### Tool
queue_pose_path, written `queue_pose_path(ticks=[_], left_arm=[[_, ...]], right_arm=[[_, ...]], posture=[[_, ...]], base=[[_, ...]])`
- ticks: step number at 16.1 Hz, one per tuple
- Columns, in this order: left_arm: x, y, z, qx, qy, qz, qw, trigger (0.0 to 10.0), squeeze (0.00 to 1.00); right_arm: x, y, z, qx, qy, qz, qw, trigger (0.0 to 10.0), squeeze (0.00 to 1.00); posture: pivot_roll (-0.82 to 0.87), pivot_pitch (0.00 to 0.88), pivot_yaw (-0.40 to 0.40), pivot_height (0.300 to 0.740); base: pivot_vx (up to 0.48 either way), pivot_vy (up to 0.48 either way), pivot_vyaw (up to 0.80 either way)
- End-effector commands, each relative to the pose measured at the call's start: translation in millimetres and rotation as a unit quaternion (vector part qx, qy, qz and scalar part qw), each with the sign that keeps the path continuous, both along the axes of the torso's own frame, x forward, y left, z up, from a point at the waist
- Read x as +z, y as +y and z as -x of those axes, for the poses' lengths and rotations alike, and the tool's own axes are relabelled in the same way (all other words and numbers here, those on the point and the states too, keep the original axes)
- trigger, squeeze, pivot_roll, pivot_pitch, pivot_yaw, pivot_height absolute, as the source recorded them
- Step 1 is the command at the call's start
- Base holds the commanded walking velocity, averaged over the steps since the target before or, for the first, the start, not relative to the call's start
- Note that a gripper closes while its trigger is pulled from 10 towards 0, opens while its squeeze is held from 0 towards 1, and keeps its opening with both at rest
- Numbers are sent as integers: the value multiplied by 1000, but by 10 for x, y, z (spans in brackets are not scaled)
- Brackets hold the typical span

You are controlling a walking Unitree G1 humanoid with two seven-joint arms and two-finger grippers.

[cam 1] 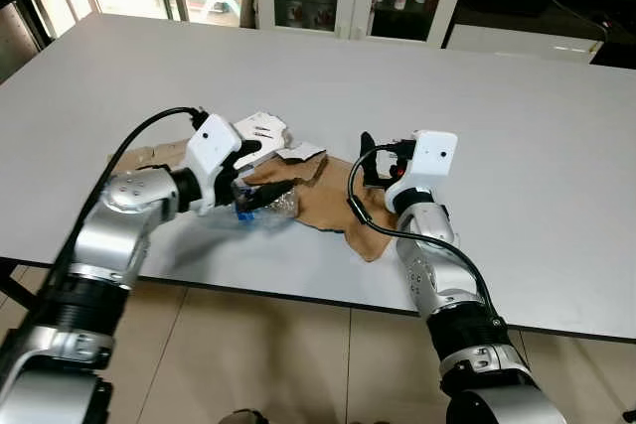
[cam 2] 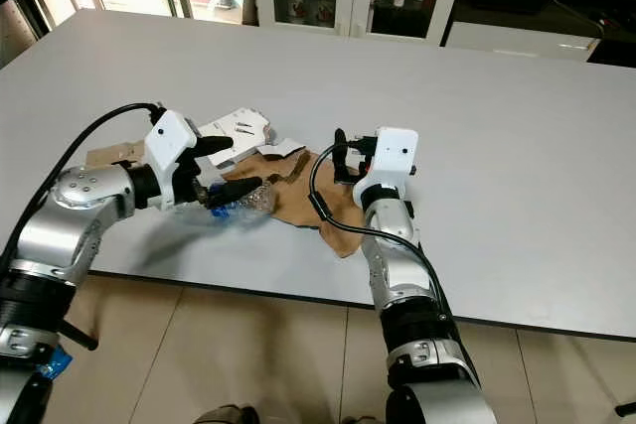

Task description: Picking trash to rubbish bin

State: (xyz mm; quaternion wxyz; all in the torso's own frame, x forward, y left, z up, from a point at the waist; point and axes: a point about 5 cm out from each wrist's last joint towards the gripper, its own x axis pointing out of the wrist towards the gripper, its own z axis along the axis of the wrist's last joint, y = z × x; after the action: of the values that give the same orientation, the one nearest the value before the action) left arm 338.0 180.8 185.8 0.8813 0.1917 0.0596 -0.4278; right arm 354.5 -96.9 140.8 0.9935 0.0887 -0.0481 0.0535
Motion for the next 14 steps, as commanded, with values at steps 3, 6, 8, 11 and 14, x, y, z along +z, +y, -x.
queue_pose_path(ticks=[3,6,8,11,14], left_arm=[[91,73,-9,-29,-12,-69,997,10000,0],[109,166,-21,-22,-8,-84,996,10000,0],[56,183,-18,-25,2,-93,995,10000,0],[-48,213,-75,-1,-5,-111,994,10000,0],[-180,209,-97,8,1,-117,993,10000,0]], right_arm=[[-17,-9,-10,3,9,-6,1000,10000,0],[-17,3,-6,8,9,-7,1000,10000,0],[-14,9,-5,10,8,-7,1000,10000,0],[-16,31,2,18,8,-7,1000,10000,0],[-16,45,8,25,7,-6,1000,10000,0]], posture=[[24,66,-18,740],[25,68,-19,740],[23,69,-20,740],[21,72,-21,740],[17,75,-22,740]], base=[[0,0,0],[0,0,0],[0,0,0],[0,0,0],[0,0,0]])
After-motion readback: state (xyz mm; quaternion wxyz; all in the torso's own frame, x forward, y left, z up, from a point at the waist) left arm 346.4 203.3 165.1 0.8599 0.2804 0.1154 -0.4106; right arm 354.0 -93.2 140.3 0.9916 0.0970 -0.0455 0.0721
